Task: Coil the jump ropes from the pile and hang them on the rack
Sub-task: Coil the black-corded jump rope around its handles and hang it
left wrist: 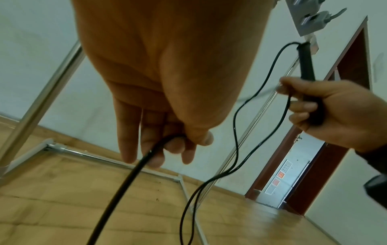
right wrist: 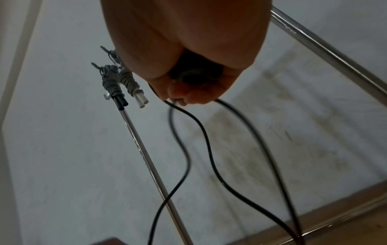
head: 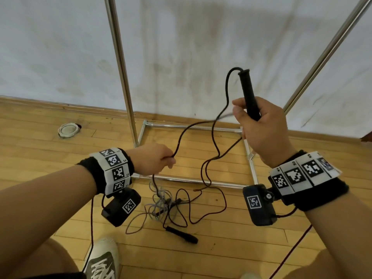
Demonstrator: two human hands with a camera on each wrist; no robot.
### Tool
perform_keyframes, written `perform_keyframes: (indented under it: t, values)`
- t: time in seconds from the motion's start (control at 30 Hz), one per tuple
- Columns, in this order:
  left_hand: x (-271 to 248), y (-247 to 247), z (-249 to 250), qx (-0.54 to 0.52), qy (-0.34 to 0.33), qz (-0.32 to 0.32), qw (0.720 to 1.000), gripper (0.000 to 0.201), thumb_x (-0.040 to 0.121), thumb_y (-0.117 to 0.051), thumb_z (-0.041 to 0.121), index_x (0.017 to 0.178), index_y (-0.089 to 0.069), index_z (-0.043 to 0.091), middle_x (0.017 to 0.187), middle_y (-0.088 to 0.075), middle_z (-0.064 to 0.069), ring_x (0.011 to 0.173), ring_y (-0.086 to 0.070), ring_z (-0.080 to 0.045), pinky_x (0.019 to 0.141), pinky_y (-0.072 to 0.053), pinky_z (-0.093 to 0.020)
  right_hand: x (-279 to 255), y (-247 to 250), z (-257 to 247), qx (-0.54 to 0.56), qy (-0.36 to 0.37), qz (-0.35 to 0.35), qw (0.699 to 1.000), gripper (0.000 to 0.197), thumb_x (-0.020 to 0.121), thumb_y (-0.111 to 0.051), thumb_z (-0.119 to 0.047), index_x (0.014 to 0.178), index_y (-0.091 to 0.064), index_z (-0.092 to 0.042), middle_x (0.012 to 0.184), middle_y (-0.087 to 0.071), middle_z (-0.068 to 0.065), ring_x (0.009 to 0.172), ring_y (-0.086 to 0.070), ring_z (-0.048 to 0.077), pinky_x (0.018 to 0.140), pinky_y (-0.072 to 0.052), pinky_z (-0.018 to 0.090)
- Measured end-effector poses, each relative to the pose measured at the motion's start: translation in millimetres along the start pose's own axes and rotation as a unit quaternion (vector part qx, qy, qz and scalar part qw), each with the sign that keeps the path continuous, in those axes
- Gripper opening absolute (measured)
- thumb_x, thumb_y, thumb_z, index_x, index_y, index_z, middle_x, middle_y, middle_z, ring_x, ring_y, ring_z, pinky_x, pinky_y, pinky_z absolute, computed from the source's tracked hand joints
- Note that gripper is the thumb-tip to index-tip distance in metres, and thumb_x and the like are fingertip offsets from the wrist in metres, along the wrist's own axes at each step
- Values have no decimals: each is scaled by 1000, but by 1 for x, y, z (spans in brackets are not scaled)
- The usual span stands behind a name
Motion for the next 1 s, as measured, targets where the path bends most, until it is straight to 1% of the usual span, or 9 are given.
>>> perform_keyframes:
  t: [0.1,0.27,0.4,0.47,0.6,0.67,0.77,0.87,1.0]
  values:
    - [0,15,13,-3,-27,49,998,30,104,-40,38,95,-67,27,77,-58,14,70,-52,1,61,-36,-18,-6,-3,10,-37,-9,-35,999,20,91,-67,-18,109,-67,-26,82,-61,-4,51,-51,7,50,-43,23]
    - [-10,42,46,-53,-93,148,983,28,103,-45,36,96,-69,24,65,-55,12,61,-52,6,54,-36,-11,-25,-28,12,-75,-10,-165,983,23,88,-70,-21,110,-68,-29,71,-59,-10,47,-51,1,48,-38,13]
    - [-27,64,68,-70,-137,223,963,24,102,-47,32,89,-66,23,55,-46,9,52,-49,1,51,-36,-11,-38,-51,8,-54,-18,-241,969,11,91,-67,-31,100,-70,-24,59,-57,-13,49,-49,3,50,-46,32]
    - [-33,71,68,-87,-140,240,957,25,101,-48,32,88,-67,23,55,-49,6,49,-48,-5,49,-38,-14,-38,-55,6,-35,-33,-239,970,16,92,-67,-33,90,-68,-17,62,-62,-4,52,-53,10,56,-52,43]
    - [-35,59,57,-88,-135,157,974,21,100,-49,36,88,-63,25,74,-63,0,66,-57,-13,59,-46,-25,-30,-51,0,-10,-38,-205,978,30,90,-68,-34,86,-60,-6,58,-49,-3,49,-51,25,54,-51,50]
    - [-31,44,51,-96,-125,91,983,15,100,-51,32,90,-59,26,84,-65,4,79,-61,-12,71,-51,-29,-29,-49,-6,-19,-21,-193,981,25,90,-68,-36,86,-62,-12,60,-52,0,54,-56,32,56,-51,48]
    - [-22,19,37,-78,-89,21,993,14,101,-50,35,96,-61,28,95,-68,9,92,-64,-12,87,-53,-40,-25,-45,-15,3,-7,-152,988,13,91,-68,-32,85,-64,-21,62,-56,-2,53,-57,26,57,-54,44]
    - [-18,0,26,-67,-67,-21,995,13,100,-49,37,100,-61,30,99,-68,11,94,-62,-10,91,-51,-40,-20,-35,-23,28,7,-101,994,10,91,-67,-28,86,-64,-20,63,-56,-2,51,-54,17,56,-54,41]
    - [-14,-8,14,-52,-45,-31,997,12,101,-49,33,99,-61,31,101,-67,12,95,-61,-9,90,-51,-37,-16,-20,-28,33,31,-53,998,11,93,-65,-29,86,-62,-22,69,-58,12,55,-54,32,53,-51,45]
Point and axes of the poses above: each hand's wrist, its own x-axis towards the middle knuckle, its own y-axis out of the back of the hand, z = x × y, the point moved 6 cm from there along x, towards the middle knuckle
